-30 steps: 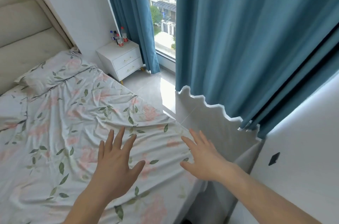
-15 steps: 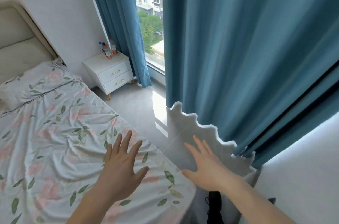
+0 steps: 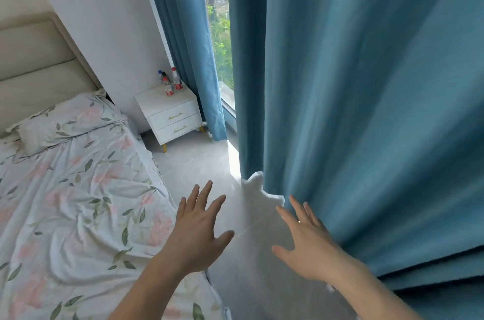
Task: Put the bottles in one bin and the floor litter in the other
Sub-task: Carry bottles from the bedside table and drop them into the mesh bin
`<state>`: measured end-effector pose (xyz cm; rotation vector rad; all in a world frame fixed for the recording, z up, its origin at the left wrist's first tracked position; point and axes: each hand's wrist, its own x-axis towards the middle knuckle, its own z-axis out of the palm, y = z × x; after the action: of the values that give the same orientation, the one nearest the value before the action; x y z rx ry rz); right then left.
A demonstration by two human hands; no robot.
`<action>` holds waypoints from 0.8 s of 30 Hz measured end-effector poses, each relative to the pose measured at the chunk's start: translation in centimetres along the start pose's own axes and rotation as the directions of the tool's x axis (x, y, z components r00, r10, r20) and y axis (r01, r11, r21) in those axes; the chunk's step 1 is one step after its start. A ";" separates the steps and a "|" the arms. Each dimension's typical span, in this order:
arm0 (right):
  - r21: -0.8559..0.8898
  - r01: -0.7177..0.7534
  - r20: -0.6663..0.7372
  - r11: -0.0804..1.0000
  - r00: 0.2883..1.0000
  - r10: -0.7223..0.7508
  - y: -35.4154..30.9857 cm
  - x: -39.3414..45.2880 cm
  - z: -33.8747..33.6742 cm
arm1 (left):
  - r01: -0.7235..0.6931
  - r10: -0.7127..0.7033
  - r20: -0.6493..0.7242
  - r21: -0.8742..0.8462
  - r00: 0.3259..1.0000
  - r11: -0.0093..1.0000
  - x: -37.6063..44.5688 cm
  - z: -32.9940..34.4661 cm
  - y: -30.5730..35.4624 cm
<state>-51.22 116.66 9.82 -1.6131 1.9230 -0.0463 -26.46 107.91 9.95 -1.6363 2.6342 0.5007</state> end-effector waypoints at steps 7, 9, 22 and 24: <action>-0.020 0.130 0.042 0.991 0.991 -0.129 -0.9 6.2 -5.3 | 0.159 -0.160 -0.034 -0.040 0.987 0.987 3.5 -1.9 -0.4; -0.034 0.156 0.054 0.987 0.987 -0.154 -1.6 7.7 -6.3 | 0.184 -0.186 -0.043 -0.049 0.982 0.982 4.5 -2.2 -0.9; -0.175 0.272 0.096 0.946 0.961 -0.259 -11.6 28.3 -13.3 | 0.362 -0.373 -0.086 -0.116 0.924 0.925 18.6 -7.7 -14.3; -0.181 0.295 0.088 0.938 0.955 -0.283 -14.1 32.4 -14.1 | 0.388 -0.399 -0.089 -0.120 0.912 0.914 21.0 -9.0 -17.7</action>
<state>-47.51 78.97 12.93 -1.9940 1.6717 0.0697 -19.10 79.93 10.26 -2.2151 2.2771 0.5426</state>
